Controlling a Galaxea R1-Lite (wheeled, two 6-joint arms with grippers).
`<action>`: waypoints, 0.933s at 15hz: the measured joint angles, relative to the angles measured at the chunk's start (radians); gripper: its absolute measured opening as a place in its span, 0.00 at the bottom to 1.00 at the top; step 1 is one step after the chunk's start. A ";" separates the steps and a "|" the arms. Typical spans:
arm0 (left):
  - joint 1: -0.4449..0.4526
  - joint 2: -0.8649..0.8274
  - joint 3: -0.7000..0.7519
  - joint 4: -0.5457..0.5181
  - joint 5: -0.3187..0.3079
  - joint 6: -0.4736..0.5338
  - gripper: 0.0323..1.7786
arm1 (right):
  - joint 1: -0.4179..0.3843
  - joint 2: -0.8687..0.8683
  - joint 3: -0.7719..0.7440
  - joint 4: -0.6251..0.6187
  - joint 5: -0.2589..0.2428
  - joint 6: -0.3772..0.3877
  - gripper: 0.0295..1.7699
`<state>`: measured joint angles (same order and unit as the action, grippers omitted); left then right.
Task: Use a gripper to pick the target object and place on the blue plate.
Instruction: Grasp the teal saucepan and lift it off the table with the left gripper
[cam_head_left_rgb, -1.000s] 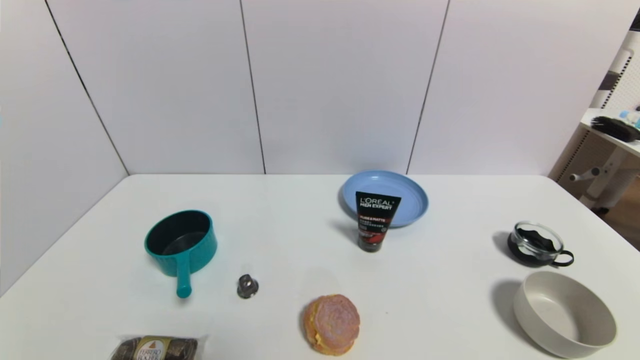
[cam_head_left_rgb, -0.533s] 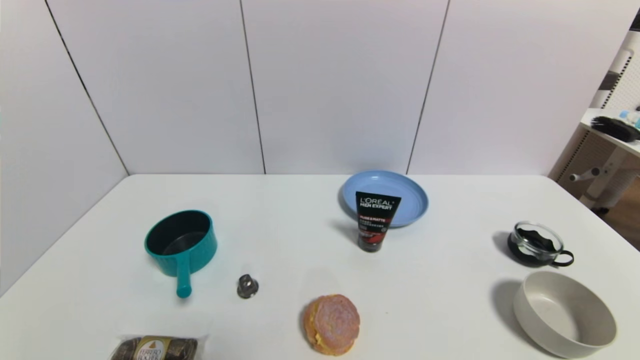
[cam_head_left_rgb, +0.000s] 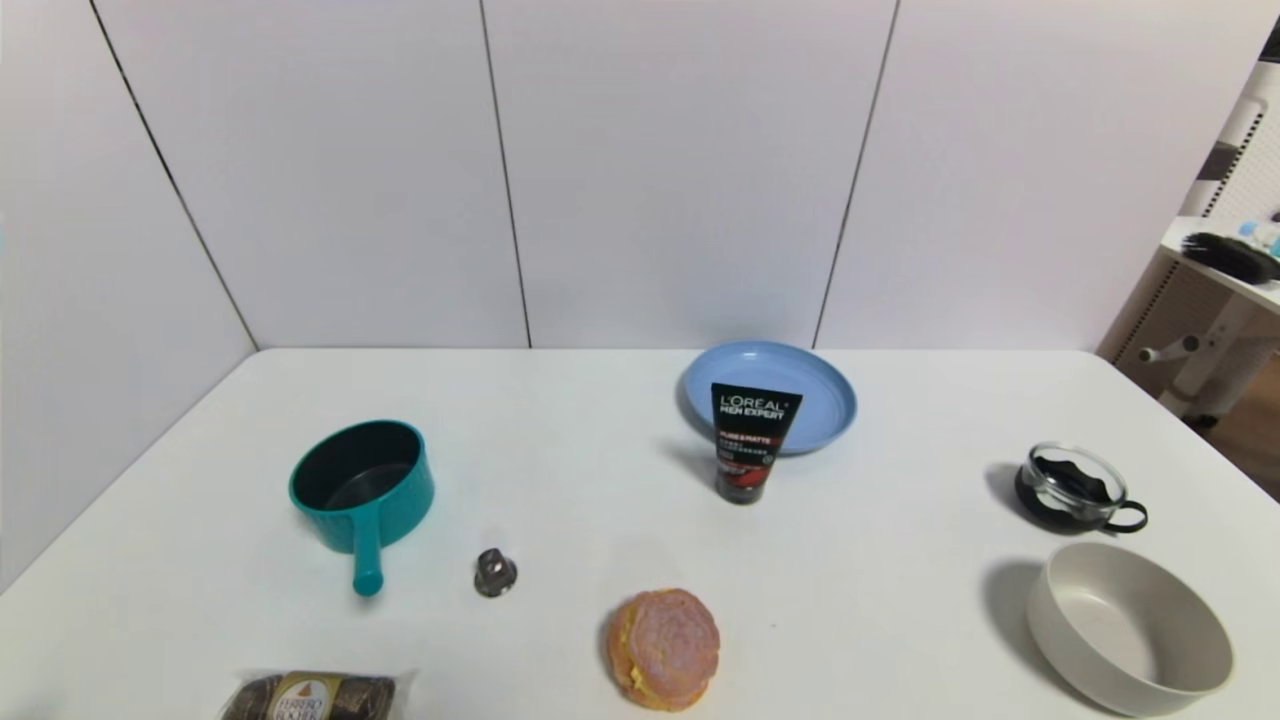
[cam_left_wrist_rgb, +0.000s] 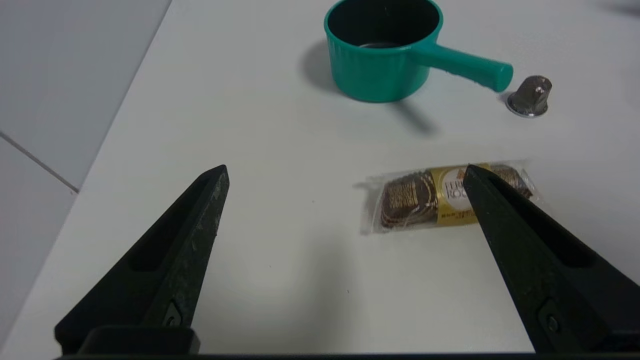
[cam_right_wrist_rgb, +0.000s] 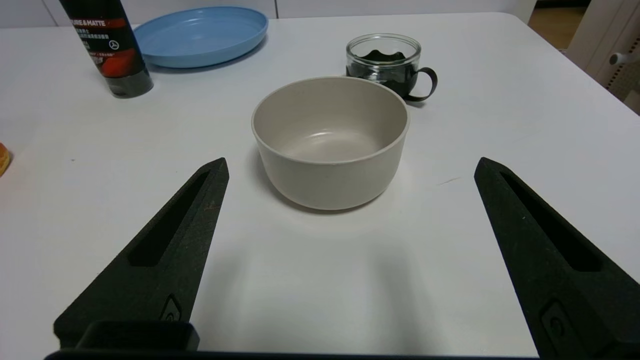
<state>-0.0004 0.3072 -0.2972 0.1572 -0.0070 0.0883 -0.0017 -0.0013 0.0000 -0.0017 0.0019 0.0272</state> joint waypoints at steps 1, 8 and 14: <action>0.000 0.080 -0.053 0.003 -0.002 0.022 0.95 | 0.000 0.000 0.000 0.000 0.001 0.000 0.96; 0.000 0.643 -0.564 0.094 -0.105 0.325 0.95 | 0.000 0.000 0.000 0.000 0.001 0.000 0.96; -0.012 0.955 -0.929 0.326 -0.184 0.495 0.95 | 0.000 0.000 0.000 0.000 0.001 0.000 0.96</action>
<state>-0.0123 1.2623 -1.2266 0.4834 -0.1915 0.5834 -0.0017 -0.0013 0.0000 -0.0017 0.0028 0.0274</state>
